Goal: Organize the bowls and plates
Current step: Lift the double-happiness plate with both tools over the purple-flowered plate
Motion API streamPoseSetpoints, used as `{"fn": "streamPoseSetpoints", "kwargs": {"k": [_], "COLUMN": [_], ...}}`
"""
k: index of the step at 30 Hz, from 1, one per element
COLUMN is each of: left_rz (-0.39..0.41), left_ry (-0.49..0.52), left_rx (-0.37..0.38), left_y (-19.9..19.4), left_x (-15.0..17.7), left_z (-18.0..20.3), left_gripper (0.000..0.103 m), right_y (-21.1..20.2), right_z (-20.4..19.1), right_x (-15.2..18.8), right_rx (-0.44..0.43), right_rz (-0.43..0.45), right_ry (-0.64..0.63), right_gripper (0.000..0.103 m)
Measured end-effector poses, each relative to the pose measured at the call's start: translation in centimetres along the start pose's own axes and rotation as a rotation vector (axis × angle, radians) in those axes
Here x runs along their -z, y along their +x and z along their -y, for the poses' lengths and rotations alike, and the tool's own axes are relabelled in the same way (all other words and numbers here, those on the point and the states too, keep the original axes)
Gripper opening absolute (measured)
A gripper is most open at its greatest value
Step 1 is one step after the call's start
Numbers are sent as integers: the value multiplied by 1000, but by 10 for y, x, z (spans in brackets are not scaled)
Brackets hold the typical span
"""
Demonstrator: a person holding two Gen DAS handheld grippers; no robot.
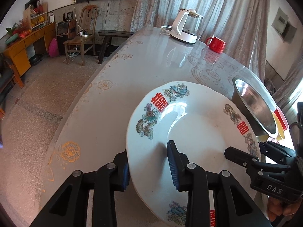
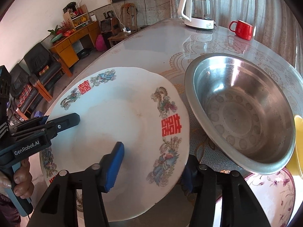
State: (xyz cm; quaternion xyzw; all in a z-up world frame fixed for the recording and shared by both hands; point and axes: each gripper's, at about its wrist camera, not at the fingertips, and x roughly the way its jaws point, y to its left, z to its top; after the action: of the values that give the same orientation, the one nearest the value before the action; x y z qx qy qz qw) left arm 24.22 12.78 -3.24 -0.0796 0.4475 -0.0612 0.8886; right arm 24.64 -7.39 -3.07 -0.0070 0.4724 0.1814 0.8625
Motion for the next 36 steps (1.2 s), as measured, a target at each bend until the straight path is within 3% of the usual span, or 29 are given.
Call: {"fn": "streamPoseSetpoints", "kwargs": {"k": [4, 12, 14, 20, 28, 36], "left_rz": [1, 5, 10, 29, 61, 81], "left_ry": [5, -53, -19, -7, -10, 5], "left_rx": [20, 35, -20, 7, 11, 29], "left_y": [-7, 1, 0, -14, -29, -38], "left_x": [7, -1, 1, 14, 24, 34], "left_z": [-4, -9, -1, -5, -7, 0], "left_gripper": [31, 32, 35, 31, 28, 28], "right_y": [-4, -1, -1, -10, -22, -17], "right_z": [6, 1, 2, 15, 7, 9], "right_x": [3, 2, 2, 8, 15, 17], "right_rx": [-46, -25, -25, -136, -122, -144], "right_rz": [8, 14, 17, 50, 94, 63], "right_ry": [37, 16, 22, 78, 57, 58], "right_gripper": [53, 53, 48, 37, 29, 28]}}
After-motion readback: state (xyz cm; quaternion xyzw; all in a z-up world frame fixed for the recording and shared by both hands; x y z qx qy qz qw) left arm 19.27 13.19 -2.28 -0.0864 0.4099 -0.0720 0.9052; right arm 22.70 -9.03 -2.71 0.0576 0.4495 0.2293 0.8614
